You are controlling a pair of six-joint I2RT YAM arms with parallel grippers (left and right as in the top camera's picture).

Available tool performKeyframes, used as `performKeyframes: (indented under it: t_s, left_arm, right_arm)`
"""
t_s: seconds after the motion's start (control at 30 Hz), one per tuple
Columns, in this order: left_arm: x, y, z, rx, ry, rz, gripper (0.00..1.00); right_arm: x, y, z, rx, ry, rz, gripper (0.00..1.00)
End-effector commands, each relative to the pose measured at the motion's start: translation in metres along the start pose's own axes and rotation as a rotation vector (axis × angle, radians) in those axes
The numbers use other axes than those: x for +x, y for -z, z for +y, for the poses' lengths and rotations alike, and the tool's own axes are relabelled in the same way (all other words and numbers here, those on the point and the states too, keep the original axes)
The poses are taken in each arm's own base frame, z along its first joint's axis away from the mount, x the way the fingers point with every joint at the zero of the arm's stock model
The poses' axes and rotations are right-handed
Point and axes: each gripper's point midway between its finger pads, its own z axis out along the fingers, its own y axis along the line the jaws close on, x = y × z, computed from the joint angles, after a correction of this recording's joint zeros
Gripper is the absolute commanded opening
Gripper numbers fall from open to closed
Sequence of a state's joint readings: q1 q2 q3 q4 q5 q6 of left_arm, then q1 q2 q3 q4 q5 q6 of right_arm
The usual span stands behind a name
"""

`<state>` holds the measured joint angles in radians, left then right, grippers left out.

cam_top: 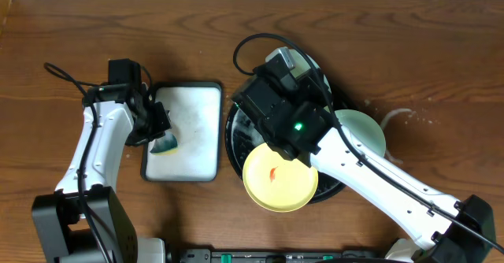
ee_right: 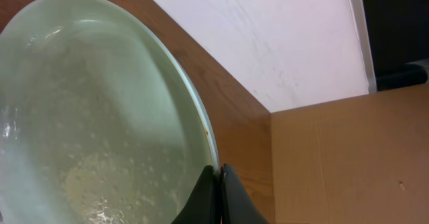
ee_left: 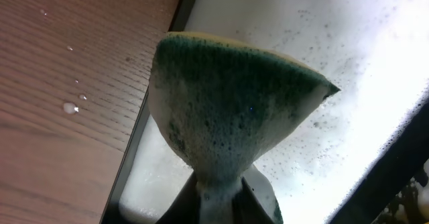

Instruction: Clean dirty plates on tray and stack at the side

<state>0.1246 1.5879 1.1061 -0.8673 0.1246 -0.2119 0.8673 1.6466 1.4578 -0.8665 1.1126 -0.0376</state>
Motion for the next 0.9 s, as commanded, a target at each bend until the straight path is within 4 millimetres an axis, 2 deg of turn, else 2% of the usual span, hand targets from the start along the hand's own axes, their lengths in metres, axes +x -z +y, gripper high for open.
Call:
performKeyframes:
  t_s: [0.0, 0.87]
  left_arm:
    - [0.0003, -0.0002, 0.0019, -0.003, -0.004, 0.002, 0.08]
    - [0.0004, -0.0002, 0.0020, -0.003, -0.003, 0.002, 0.08]
  right_arm:
    - [-0.0029, 0.0069, -0.0115, 0.038, -0.011, -0.018, 0.01]
    - [-0.0031, 0.0068, -0.0115, 0.037, 0.003, -0.018, 0.01]
